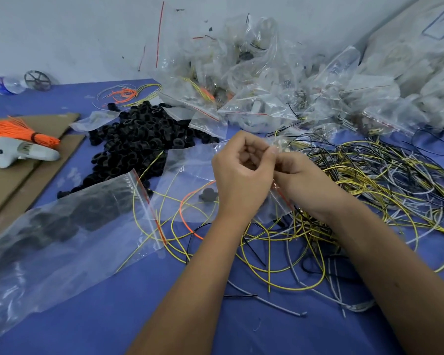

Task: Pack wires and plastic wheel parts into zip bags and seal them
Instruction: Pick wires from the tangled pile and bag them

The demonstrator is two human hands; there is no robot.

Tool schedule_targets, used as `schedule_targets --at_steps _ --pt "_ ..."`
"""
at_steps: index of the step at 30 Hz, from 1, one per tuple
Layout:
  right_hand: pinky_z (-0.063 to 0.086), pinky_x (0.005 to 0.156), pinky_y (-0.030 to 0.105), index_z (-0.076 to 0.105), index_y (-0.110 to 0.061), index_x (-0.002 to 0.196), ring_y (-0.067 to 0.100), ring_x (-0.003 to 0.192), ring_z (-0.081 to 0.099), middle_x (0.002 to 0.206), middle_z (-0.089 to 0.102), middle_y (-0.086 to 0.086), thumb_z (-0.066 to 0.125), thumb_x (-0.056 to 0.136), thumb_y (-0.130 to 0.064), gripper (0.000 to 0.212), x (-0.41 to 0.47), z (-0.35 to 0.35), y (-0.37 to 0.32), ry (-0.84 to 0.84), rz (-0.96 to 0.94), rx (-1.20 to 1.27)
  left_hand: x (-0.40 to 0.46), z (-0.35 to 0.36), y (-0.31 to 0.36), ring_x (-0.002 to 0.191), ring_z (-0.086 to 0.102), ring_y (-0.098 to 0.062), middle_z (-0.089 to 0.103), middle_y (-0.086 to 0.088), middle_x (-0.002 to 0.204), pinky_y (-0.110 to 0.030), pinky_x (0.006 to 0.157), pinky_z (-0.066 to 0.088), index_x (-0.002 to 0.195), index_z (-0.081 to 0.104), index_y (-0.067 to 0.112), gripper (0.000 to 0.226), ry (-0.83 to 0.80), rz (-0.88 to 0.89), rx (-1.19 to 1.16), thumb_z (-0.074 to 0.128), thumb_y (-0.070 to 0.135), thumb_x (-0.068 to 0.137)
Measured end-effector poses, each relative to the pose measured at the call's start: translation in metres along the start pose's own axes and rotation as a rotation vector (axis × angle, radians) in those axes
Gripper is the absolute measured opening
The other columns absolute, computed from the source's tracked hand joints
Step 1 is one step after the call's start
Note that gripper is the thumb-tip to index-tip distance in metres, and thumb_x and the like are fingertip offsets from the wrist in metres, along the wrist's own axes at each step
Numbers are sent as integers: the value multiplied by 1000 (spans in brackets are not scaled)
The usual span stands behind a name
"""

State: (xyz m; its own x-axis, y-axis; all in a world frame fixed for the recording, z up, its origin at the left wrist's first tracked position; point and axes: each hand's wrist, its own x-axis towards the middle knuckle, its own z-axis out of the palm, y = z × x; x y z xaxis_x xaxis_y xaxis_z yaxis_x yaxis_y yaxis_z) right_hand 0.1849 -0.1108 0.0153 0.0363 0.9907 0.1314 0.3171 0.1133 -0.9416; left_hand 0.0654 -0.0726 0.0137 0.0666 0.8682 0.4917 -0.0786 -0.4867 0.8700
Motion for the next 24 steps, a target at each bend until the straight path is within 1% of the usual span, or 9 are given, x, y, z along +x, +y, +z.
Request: schedule_targets --at_steps 2,4,8,11,13,16,19,21,24 --pt "51 56 20 69 9 111 25 73 62 99 70 33 50 99 10 22 0 -4 -1 42 -10 127 1 0 -3 60 61 -17 65 -3 69 -31 56 50 77 62 13 19 7 -44 -1 76 3 86" --pt "59 66 26 71 4 107 24 78 72 94 76 22 54 99 7 19 -1 -15 -3 124 -18 210 2 0 -6 59 60 -21 66 -8 70 -33 56 51 78 63 9 17 2 -81 -12 76 3 86" --pt "59 53 34 70 -3 104 29 62 71 80 74 15 58 101 -4 13 -6 -51 -4 327 -88 63 5 1 -14 59 57 -12 63 1 67 -25 58 48 77 63 13 18 -23 -125 62 77 9 87" --pt "52 46 26 72 -9 103 25 54 68 74 73 9 61 100 -10 11 -15 -79 1 401 -137 -198 5 3 -22 61 58 -9 64 6 68 -25 59 51 73 61 21 23 -31 -190 154 75 10 86" --pt "52 50 23 73 -11 98 23 53 66 71 73 5 66 98 -12 8 -23 -94 3 359 -156 -303 5 3 -29 59 58 -8 66 4 68 -24 58 50 72 61 22 23 -34 -244 210 74 9 85" --pt "57 63 27 76 -20 89 16 63 68 71 73 -1 75 91 -18 3 -30 -108 6 207 -82 -457 7 0 -36 59 55 -5 64 6 67 -18 58 44 71 61 22 21 -38 -299 276 73 10 84" --pt "54 72 33 79 -30 84 11 76 68 77 74 -7 80 85 -18 12 -32 -122 9 65 42 -585 8 -1 -39 60 58 -8 67 3 69 -18 58 46 73 63 22 18 -53 -307 314 72 12 84" --pt "54 72 39 80 -33 85 13 74 66 79 74 -7 78 86 -12 21 -33 -129 8 -3 103 -582 8 0 -39 60 59 -10 68 1 70 -20 59 47 75 65 19 14 -58 -299 334 72 11 84" --pt "53 71 50 79 -40 89 29 69 59 80 65 10 74 83 -3 37 -33 -130 6 -100 158 -619 9 2 -39 59 57 -6 67 1 69 -17 60 46 77 67 13 10 -61 -277 354 73 8 83"
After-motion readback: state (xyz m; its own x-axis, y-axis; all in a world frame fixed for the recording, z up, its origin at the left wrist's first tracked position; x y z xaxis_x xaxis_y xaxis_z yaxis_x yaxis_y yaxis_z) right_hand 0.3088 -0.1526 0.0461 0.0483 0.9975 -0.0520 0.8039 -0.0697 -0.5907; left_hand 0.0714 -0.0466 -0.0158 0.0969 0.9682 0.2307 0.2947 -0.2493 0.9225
